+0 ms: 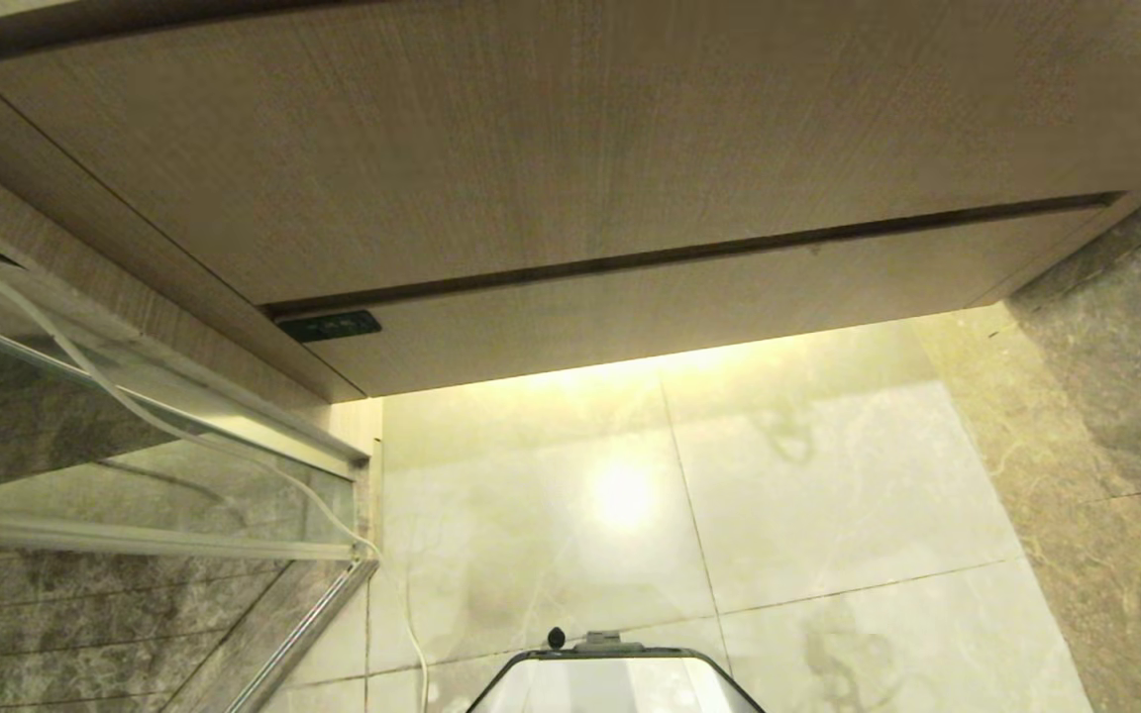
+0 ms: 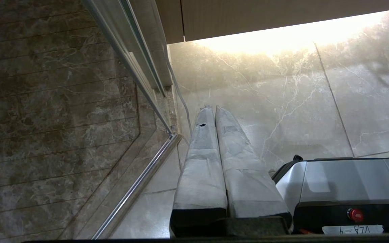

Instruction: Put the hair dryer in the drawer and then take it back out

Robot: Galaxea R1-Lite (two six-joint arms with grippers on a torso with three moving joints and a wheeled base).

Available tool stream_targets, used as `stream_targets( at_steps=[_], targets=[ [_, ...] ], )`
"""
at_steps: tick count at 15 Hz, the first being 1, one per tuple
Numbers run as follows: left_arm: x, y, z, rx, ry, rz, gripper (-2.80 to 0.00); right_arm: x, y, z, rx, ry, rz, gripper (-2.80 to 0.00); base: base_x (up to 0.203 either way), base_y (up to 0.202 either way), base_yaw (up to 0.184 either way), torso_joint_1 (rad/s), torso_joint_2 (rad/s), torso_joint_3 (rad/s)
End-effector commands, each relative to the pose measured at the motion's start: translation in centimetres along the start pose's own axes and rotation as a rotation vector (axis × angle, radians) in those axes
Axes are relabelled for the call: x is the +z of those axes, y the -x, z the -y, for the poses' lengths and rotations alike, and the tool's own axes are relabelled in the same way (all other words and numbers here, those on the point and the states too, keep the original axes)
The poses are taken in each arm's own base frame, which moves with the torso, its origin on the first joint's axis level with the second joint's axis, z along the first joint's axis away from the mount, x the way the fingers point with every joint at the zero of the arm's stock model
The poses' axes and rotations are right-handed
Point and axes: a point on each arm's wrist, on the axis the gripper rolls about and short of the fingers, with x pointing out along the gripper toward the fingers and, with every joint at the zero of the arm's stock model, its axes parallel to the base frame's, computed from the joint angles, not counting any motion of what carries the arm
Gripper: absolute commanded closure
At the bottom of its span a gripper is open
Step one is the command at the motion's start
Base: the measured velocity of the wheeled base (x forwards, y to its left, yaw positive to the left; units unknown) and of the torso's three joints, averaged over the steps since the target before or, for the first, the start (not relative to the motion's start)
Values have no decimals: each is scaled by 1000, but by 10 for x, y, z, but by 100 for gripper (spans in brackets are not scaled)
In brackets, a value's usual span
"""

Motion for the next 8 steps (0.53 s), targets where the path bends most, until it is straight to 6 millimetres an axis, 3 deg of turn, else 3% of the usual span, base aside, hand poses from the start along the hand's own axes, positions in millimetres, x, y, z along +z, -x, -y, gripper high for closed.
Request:
stream_targets(
  at_steps=[1, 5, 8],
  targets=[
    [0, 0, 0, 1, 0, -1, 0, -28, 70, -23, 30, 9, 212, 0, 0, 0, 0, 0, 0, 0],
    [0, 0, 0, 1, 0, 0, 0, -104, 102, -39, 117, -38, 313, 0, 0, 0, 0, 0, 0, 0],
    [0, 0, 0, 1, 1, 1, 0, -129, 105, -39, 154, -74, 317, 0, 0, 0, 0, 0, 0, 0]
  ],
)
